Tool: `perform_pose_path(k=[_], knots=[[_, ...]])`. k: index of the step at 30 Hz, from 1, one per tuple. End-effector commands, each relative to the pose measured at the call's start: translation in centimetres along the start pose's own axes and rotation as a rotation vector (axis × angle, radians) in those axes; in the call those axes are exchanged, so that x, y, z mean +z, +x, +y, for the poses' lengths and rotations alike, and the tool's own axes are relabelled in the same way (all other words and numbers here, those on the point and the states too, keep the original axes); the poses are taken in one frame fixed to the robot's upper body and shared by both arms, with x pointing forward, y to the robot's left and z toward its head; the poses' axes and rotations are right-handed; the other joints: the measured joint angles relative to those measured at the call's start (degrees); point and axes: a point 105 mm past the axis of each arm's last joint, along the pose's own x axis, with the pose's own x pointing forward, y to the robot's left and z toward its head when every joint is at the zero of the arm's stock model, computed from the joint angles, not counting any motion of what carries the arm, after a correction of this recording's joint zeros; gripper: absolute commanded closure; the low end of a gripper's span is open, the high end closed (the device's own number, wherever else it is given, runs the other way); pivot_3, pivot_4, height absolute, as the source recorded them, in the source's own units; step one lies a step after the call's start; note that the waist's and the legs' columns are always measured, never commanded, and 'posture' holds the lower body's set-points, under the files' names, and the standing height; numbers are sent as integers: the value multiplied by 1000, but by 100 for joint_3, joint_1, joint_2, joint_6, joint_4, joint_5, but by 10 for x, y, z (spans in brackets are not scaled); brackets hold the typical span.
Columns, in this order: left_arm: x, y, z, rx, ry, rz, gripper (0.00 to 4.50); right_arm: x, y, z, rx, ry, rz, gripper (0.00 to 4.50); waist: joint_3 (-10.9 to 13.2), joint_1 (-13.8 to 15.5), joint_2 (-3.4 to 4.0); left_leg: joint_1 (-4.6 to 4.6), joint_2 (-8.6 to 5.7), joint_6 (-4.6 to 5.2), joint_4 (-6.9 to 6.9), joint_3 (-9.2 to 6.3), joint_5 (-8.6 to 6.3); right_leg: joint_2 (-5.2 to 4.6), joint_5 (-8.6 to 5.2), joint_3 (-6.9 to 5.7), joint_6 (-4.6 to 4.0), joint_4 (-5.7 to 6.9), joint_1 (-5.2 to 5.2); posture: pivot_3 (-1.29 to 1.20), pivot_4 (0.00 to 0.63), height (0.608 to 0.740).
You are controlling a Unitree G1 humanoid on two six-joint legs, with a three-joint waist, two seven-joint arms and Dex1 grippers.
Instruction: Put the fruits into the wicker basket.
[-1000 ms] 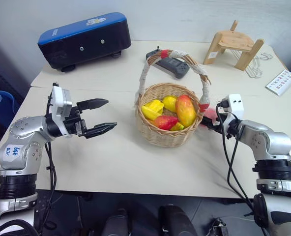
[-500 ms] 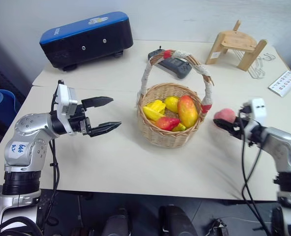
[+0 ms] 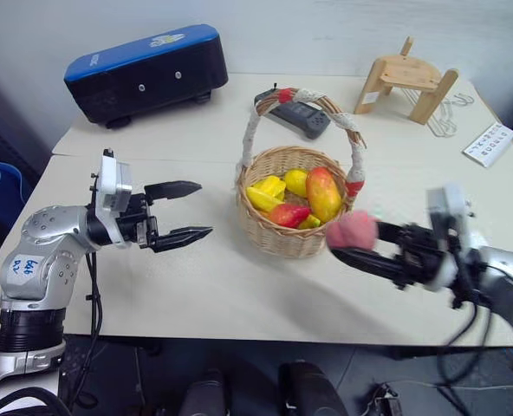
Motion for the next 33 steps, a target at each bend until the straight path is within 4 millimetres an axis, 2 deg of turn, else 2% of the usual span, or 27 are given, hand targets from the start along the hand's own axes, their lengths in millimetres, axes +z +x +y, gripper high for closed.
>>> perform_pose_path(k=[1, 5, 7, 8, 11, 13, 16, 20, 23, 26, 29, 31, 33], knots=[[15, 0, -6, -23, 23, -29, 0, 15, 28, -7, -99, -38, -72, 1732, 0, 10, 0, -1, 0, -1, 1, -3, 0, 0, 0, -1, 0, 3, -1, 0, 150, 740], [17, 1, -8, -14, 29, -35, 0, 16, 56, -34, -310, -40, -87, 1732, 0, 7, 0, -11, -5, 0, 1, -23, -3, -2, 0, -3, 1, 10, -8, 0, 150, 740], [17, 2, -9, -11, 29, -38, 0, 10, 65, -38, -338, -44, -59, 1732, 0, 2, 0, -13, -6, 0, -2, -23, -3, -2, 0, -3, 1, 9, -11, 0, 150, 740], [16, 2, -11, -12, 26, -39, 0, 10, 68, -40, -364, -79, -54, 1019, 0, 5, 0, -16, -6, 0, -4, -22, -3, -2, 0, -4, 1, 9, -13, 0, 150, 740], [15, 3, -13, -12, 21, -39, 0, 12, 70, -42, -401, -136, -57, 27, 0, -1, 0, -19, -6, 3, -8, -22, -4, -1, 0, -6, 1, 10, -18, 0, 150, 740], [14, 2, -14, -10, 20, -38, 0, 12, 72, -39, -368, -126, -62, 9, 0, 0, 0, -22, -6, 3, -8, -22, -4, 0, 0, -6, 1, 9, -18, 0, 150, 740], [14, 2, -13, -9, 18, -39, 0, 22, 76, -20, -235, -155, -110, 9, 0, -1, 0, -23, -6, 5, -5, -20, -4, 0, 0, -6, 1, 8, -17, 0, 150, 740], [13, 3, -13, -12, 18, -42, 0, 26, 58, -7, -127, -188, -142, 9, 0, 10, 0, -22, -5, 6, -5, -20, -3, 0, 0, -6, 1, 9, -16, 0, 150, 740], [13, 3, -12, -14, 19, -45, 0, 10, 31, 12, 36, -126, -68, 9, 0, 30, 0, -22, -7, 12, -5, -31, -6, -1, 1, -8, 2, 5, -7, 0, 150, 740], [13, 2, -12, -14, 20, -44, 0, -10, -3, 6, 19, -71, 41, 9, 0, 26, 0, -22, -10, 22, -6, -49, -13, 0, 2, -9, 5, -2, 9, 0, 150, 740], [13, 0, -12, -12, 22, -43, 0, -21, -32, -11, -61, -70, 113, 9, 0, 5, 0, -24, -12, 24, -6, -47, -14, -1, 3, -9, 5, -16, 13, 0, 150, 740], [13, -2, -12, -6, 22, -41, 0, -18, -50, -38, -188, -115, 111, 9, 2, -10, -3, -19, -10, 22, -6, -39, -12, 1, 2, -7, 5, -32, 16, 0, 150, 740], [12, -3, -11, -2, 21, -39, 0, -14, -59, -59, -272, -168, 100, 9, 2, -5, -4, -11, -10, 24, -6, -22, -3, 2, 2, -2, 5, -36, 19, 0, 150, 740]])
